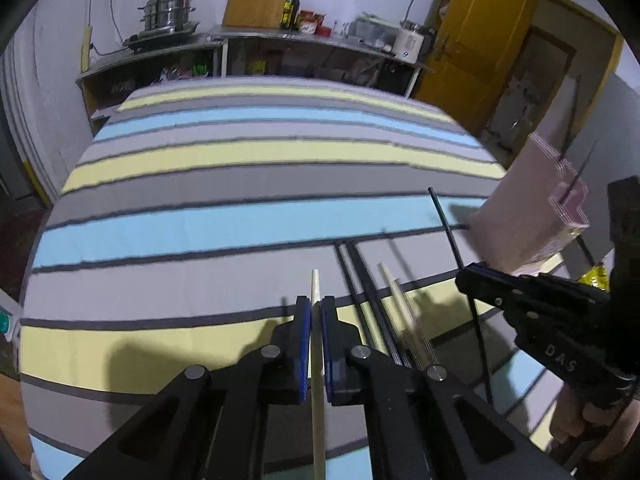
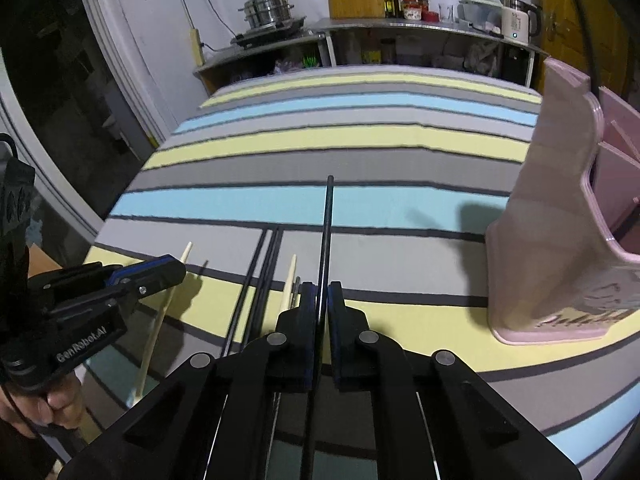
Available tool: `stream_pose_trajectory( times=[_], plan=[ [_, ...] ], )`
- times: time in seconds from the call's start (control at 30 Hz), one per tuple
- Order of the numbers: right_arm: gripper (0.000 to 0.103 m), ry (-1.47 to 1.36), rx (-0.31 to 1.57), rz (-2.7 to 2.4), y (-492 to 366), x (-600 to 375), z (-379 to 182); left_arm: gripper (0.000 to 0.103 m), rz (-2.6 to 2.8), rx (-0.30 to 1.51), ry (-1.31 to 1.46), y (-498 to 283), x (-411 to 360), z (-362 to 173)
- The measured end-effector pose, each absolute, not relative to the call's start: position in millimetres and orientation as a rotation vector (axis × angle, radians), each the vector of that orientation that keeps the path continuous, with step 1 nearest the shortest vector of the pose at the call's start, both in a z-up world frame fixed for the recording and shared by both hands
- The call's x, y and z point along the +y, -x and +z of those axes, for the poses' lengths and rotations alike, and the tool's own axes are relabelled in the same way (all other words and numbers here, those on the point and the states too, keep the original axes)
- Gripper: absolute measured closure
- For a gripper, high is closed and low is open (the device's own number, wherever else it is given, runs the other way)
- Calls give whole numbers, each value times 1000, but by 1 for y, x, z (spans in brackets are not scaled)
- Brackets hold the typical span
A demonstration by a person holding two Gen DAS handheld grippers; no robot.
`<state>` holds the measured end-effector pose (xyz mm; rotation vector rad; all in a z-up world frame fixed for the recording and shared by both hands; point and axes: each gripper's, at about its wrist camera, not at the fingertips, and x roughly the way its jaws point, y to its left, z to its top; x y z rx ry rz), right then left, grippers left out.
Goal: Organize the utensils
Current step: 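Close the left gripper on a light wooden chopstick while the right gripper grasps a black chopstick, then lift both held chopsticks upright and carry them over the pink holder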
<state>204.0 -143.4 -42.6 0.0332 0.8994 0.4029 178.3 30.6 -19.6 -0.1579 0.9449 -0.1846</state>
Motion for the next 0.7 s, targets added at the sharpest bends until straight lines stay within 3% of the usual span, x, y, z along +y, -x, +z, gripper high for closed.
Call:
stream_pose_trajectory(
  times=[0.7],
  plan=[
    [97,-85,727,384,-148,-181,29,98,-310,766,177,-121,30,88]
  ],
)
